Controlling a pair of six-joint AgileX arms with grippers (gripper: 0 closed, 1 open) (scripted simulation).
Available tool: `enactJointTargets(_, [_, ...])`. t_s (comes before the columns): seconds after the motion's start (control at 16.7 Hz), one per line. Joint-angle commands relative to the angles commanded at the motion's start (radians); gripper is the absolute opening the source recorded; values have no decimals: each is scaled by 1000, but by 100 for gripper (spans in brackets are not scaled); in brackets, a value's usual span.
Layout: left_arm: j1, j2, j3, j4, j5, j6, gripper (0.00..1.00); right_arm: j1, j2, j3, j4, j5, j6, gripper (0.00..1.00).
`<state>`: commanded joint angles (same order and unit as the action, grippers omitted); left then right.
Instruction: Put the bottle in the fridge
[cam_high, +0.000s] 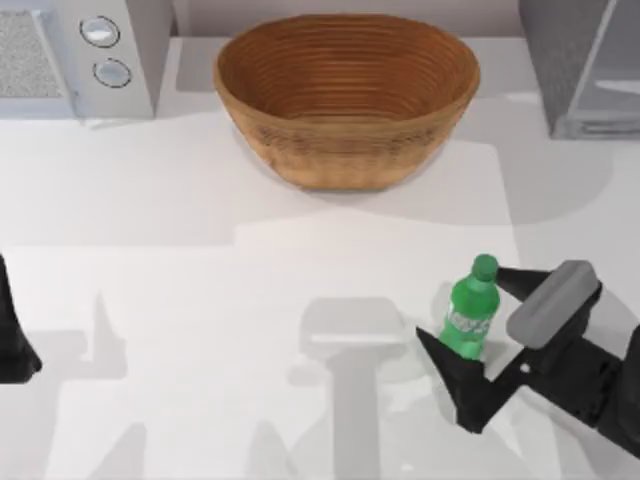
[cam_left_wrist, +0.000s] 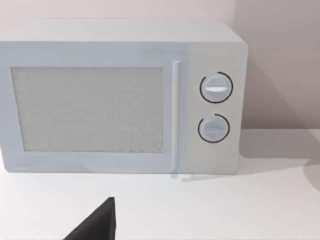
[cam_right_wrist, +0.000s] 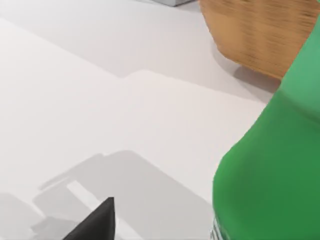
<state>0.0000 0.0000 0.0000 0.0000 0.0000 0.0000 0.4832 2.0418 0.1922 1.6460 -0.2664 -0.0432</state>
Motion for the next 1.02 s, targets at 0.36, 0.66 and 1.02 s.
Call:
enactJointTargets(0.36, [0,0,0,0,0,0,100,3,1,5,-4,3,1,100])
enactJointTargets(0.66, [0,0,0,0,0,0,100,3,1,5,-4,3,1,63])
enactJointTargets(1.02, [0,0,0,0,0,0,100,3,1,5,-4,3,1,18])
